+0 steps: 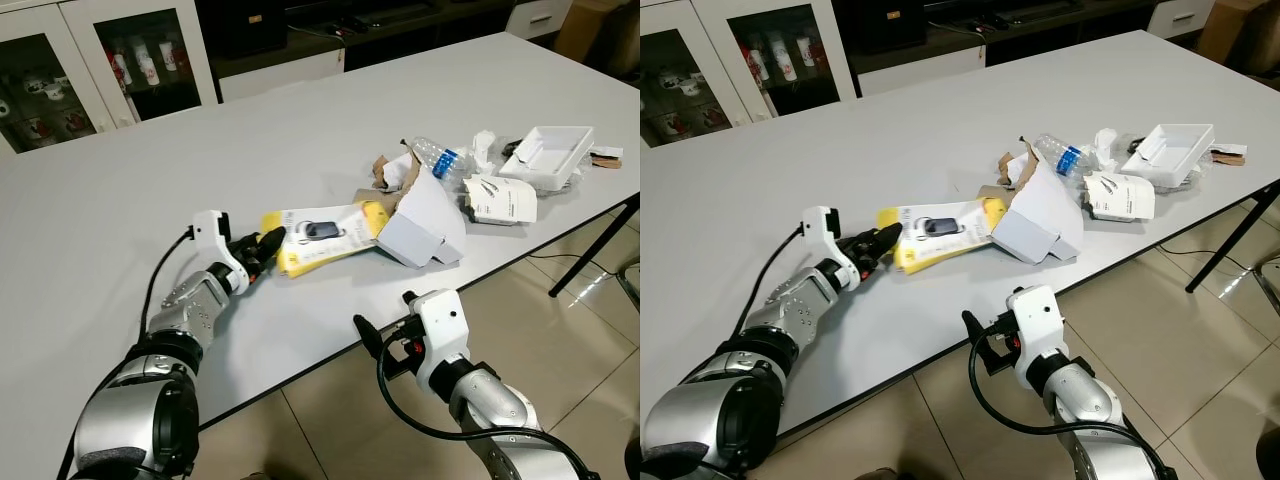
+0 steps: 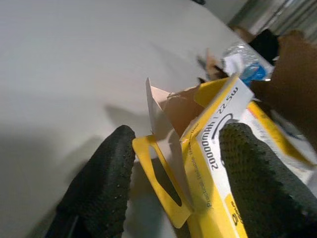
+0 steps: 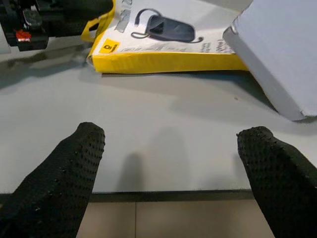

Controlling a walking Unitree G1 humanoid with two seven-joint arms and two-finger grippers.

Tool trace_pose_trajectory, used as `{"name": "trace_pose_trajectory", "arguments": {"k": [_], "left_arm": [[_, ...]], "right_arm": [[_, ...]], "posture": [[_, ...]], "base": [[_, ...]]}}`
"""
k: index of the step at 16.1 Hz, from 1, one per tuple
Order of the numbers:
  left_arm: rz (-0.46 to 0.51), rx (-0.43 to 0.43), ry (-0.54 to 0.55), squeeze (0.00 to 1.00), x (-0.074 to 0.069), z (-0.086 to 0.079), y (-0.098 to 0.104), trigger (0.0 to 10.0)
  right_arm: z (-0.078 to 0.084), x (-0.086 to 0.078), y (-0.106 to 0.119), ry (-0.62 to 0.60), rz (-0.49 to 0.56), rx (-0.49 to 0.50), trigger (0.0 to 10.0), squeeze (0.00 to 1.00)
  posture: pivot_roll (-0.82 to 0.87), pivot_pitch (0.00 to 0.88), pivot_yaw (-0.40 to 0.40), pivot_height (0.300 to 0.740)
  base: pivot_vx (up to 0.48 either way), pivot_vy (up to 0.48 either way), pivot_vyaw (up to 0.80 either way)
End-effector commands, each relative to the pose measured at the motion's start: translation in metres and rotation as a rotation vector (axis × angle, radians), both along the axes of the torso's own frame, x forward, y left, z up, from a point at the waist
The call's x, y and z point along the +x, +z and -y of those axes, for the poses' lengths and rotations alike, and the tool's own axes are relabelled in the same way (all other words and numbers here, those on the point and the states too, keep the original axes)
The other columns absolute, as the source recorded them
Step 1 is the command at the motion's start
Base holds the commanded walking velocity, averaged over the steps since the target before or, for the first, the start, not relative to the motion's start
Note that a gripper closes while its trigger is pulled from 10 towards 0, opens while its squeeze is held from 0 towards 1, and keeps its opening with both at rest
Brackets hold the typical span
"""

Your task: Picking trash to rubbish bin

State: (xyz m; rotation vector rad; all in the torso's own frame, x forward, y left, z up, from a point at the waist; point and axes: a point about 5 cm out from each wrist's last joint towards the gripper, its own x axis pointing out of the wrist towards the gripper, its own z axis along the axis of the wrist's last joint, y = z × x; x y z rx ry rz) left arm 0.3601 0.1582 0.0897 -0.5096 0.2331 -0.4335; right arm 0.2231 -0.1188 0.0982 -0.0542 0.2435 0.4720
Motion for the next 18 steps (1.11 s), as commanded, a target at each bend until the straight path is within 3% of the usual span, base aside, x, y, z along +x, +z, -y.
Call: {"name": "trace_pose_trajectory", "arguments": {"k": [1, 13, 14, 15, 16, 17, 18], "left_arm": [[0.021, -0.016, -0.011, 0.00, 0.003, 0.001, 0.006, 0.0], [0.030, -0.043, -0.031, 0.00, -0.001, 0.001, 0.002, 0.0], [0.036, -0.035, -0.048, 0.00, -0.003, 0.002, 0.002, 0.0], [0.062, 0.075, -0.107, 0.00, -0.006, 0.004, -0.001, 0.0], [0.065, 0.094, -0.113, 0.00, -0.006, 0.004, -0.002, 0.0], [0.072, 0.113, -0.111, 0.05, -0.007, 0.003, -0.002, 3.2], [0.085, 0.111, -0.115, 1.00, -0.008, 0.001, -0.002, 10.0]], "right_arm": [[-0.001, 0.002, 0.001, 0.005, 0.012, -0.001, 10.0, 0.00], [-0.002, 0.006, 0.000, 0.019, 0.029, -0.018, 10.0, 0.00], [-0.002, 0.006, 0.000, 0.021, 0.030, -0.019, 10.0, 0.00], [-0.001, 0.005, 0.000, 0.021, 0.029, -0.021, 10.0, 0.00], [-0.001, 0.005, 0.000, 0.021, 0.029, -0.021, 10.0, 0.00], [-0.001, 0.005, 0.000, 0.020, 0.028, -0.021, 10.0, 0.00], [0.000, 0.005, -0.001, 0.018, 0.028, -0.023, 10.0, 0.00]], "posture": [[-0.12, 0.022, 0.052, 0.740], [-0.12, 0.008, 0.043, 0.740], [-0.12, 0.008, 0.043, 0.740], [-0.12, 0.007, 0.047, 0.740], [-0.12, 0.007, 0.047, 0.740], [-0.12, 0.007, 0.048, 0.740], [-0.12, 0.007, 0.049, 0.740]], "base": [[0.000, 0.000, 0.00], [0.000, 0.000, 0.00], [0.000, 0.000, 0.00], [0.000, 0.000, 0.00], [0.000, 0.000, 0.00], [0.000, 0.000, 0.00], [0.000, 0.000, 0.00]]}}
